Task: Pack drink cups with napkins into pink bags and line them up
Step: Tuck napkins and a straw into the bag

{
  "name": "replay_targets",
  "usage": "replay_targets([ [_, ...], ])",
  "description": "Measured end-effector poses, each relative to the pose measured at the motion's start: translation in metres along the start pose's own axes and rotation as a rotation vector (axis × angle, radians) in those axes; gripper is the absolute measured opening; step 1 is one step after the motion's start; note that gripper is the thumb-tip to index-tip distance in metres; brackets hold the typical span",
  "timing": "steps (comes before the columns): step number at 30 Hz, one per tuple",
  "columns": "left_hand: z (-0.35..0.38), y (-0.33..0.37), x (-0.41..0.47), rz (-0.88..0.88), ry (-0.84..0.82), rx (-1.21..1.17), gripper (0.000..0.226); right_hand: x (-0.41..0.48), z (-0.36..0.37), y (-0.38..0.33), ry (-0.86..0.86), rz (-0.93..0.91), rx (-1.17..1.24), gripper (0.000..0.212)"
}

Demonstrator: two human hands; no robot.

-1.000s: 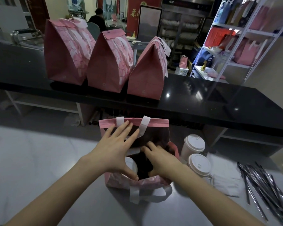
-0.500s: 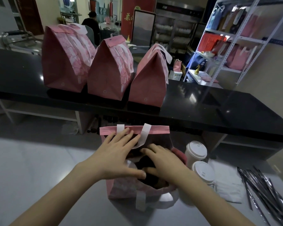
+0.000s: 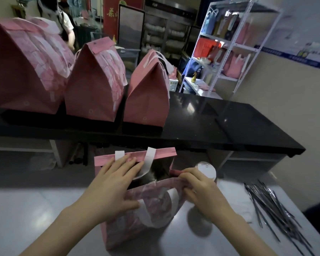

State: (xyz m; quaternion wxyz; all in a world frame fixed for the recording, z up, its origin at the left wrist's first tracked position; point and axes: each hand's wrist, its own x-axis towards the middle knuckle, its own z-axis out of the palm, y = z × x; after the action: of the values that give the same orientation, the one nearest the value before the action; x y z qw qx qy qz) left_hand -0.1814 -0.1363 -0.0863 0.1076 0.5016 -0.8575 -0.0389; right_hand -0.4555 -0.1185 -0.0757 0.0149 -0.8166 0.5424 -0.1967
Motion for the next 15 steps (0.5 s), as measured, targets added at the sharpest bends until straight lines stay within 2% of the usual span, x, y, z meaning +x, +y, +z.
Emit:
replay_targets([
  [5, -0.003, 0.011, -0.001, -0.026, 0.023, -0.047, 0.100, 0.013, 0.007, 0.004, 0.070, -0.028, 0.023, 0.030],
  [9, -0.014, 0.038, 0.009, -0.017, 0.000, -0.058, 0.098, 0.008, -0.001, 0.021, 0.026, -0.109, 0.073, 0.044],
  [12, -0.019, 0.077, 0.024, 0.019, 0.059, -0.135, 0.081, -0.007, -0.018, 0.048, 0.055, -0.144, 0.113, 0.046],
  [15, -0.019, 0.128, 0.048, 0.054, 0.149, -0.282, 0.056, -0.023, -0.037, 0.092, 0.028, -0.155, 0.079, 0.035],
])
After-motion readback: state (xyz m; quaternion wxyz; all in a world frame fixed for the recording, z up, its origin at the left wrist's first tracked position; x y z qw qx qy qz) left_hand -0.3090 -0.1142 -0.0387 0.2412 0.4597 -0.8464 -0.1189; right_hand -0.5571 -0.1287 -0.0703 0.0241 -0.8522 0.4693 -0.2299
